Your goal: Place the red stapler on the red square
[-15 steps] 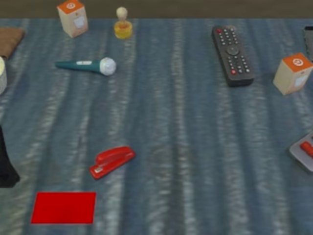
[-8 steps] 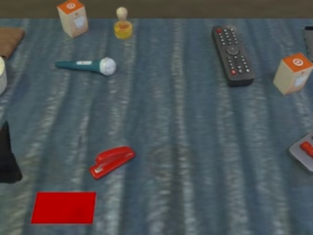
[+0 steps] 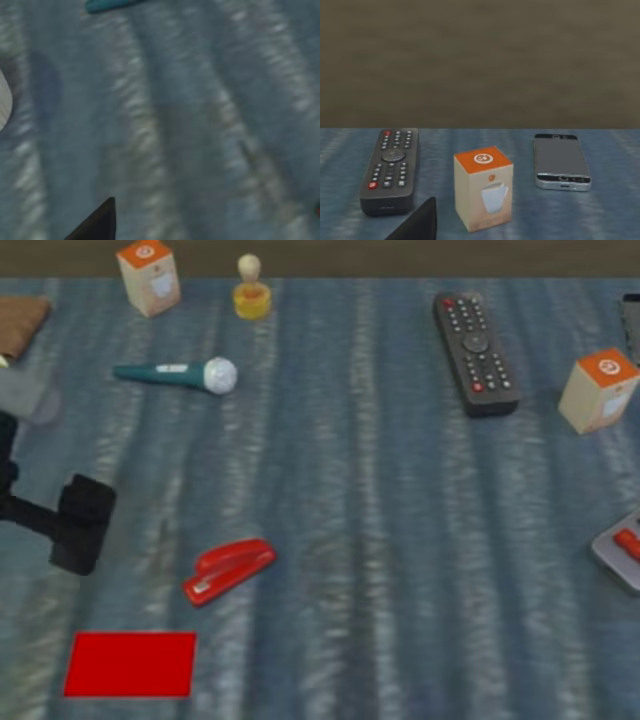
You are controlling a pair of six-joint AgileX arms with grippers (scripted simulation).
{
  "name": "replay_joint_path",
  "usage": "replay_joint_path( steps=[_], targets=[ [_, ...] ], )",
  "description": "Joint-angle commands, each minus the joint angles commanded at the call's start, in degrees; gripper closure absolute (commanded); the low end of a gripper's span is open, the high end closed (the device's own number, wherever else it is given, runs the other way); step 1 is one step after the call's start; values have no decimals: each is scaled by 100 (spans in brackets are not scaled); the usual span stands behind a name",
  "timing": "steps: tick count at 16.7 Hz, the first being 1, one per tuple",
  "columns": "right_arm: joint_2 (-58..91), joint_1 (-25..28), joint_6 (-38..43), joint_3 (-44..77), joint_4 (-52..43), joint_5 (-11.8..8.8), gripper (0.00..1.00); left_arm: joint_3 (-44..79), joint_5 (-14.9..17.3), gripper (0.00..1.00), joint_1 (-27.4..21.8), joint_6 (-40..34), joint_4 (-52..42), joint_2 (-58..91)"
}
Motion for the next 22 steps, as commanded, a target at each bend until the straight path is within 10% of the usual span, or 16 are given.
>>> replay_joint_path(
  steps=[11,22],
  targets=[
    [0,0,0,0,0,0,0,3990,0,0,-1436,1185,-3177,5086],
    [0,0,0,0,0,0,0,4477,1,0,-1611,1350,-3472,5754]
  ],
)
